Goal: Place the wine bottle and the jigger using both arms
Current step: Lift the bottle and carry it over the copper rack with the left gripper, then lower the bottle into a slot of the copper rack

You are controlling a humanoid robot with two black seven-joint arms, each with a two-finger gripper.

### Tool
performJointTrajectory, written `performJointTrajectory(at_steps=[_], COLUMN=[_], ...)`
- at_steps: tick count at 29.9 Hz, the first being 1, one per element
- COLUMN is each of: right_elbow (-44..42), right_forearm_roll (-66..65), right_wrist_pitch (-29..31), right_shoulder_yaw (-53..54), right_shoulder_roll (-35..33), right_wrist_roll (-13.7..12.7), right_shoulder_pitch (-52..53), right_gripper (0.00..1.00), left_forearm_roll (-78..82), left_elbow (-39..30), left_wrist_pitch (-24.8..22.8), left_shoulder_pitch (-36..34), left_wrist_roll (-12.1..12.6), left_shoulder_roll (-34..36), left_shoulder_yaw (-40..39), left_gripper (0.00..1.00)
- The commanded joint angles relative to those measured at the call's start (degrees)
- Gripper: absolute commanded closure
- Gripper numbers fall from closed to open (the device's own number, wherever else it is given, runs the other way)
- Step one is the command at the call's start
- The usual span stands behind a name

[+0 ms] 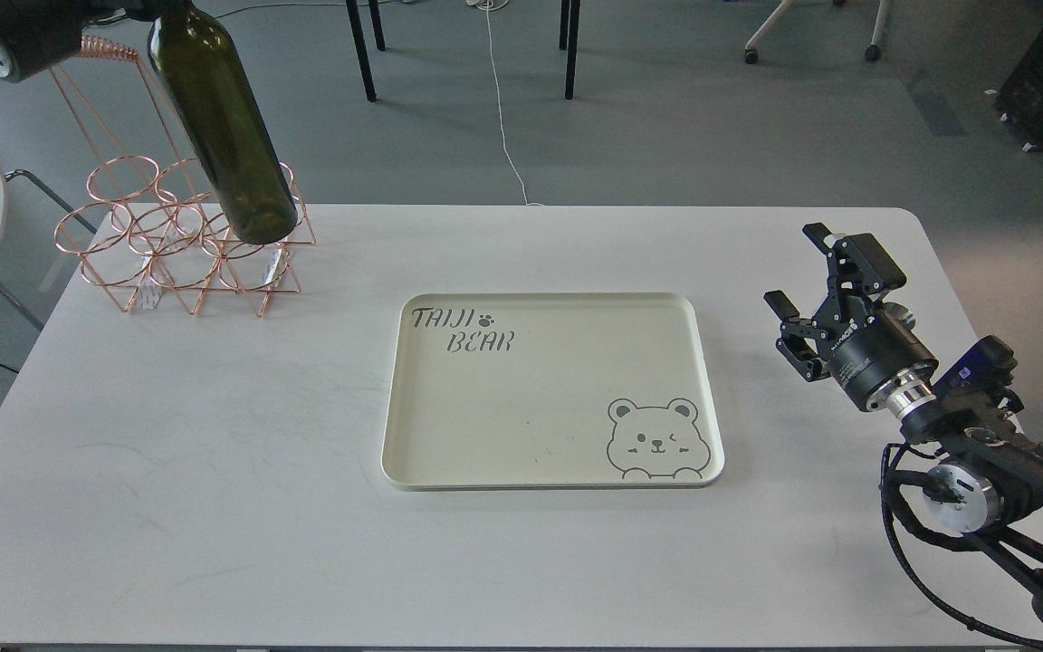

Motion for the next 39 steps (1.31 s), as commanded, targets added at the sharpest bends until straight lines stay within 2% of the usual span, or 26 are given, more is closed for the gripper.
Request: performJointTrajectory(at_steps=[1,10,39], right_elbow=[0.0,0.0,0.0], right_forearm_roll=[0.0,0.0,0.0], right_wrist_pitch=[0.0,0.0,0.0], right_shoulder_yaw=[0.0,0.1,0.1], right_shoulder_roll=[0.1,0.0,-0.1], right_wrist_roll=[0.0,0.0,0.0], right_shoulder_pitch=[-0.1,-0.1,-0.2], right_gripper=[0.01,0.02,0.02], left_forearm_roll=[-0.2,0.0,-0.4], left_elbow=[1.4,3.5,3.6], left_wrist_pitch=[1.5,2.3,3.0], left_shoulder_pitch=[-1.1,-1.0,0.1], left_wrist_roll=[0.0,0.0,0.0], left_shoulder_roll=[-0.1,-0.1,-0.1], left_shoulder_yaw=[2.5,3.9,6.3], left_gripper=[0.91,0.91,0.90])
